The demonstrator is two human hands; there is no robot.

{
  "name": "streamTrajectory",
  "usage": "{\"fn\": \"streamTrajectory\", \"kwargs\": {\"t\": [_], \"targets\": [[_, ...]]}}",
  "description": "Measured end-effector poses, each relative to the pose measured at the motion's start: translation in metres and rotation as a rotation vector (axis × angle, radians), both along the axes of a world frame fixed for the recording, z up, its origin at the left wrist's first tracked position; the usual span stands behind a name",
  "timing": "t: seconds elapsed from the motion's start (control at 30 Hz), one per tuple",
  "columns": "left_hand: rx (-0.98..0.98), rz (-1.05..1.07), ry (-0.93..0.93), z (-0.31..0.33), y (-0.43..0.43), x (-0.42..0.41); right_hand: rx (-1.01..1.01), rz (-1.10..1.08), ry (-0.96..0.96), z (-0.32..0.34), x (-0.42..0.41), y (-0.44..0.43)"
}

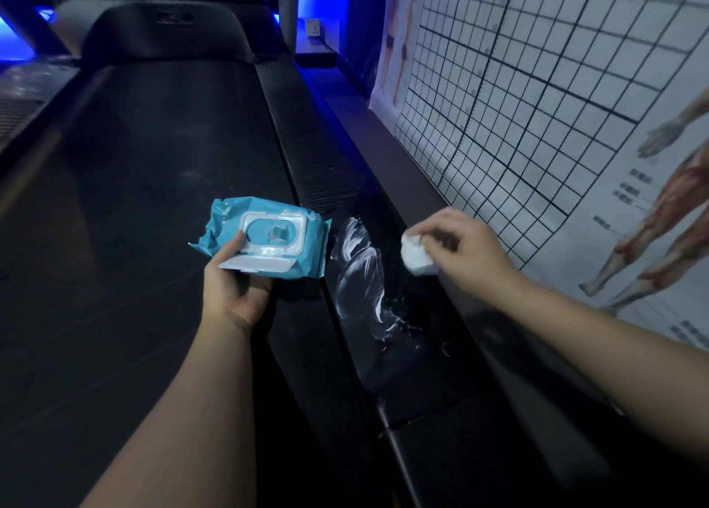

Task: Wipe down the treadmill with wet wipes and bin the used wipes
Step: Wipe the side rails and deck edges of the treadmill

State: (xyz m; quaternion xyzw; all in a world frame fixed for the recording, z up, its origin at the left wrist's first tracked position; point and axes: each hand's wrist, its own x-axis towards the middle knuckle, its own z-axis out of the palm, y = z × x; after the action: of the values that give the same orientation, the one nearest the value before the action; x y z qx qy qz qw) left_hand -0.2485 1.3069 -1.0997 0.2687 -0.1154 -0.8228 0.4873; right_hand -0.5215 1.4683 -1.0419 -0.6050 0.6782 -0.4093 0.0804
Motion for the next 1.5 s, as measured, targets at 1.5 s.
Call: {"fn": "streamTrajectory", "kwargs": {"t": [1.5], "targets": [[0.005, 0.010, 0.032, -0.001, -0.002, -0.001, 0.344, 0.451, 0.200, -0.008, 0.048, 0.023]]}}
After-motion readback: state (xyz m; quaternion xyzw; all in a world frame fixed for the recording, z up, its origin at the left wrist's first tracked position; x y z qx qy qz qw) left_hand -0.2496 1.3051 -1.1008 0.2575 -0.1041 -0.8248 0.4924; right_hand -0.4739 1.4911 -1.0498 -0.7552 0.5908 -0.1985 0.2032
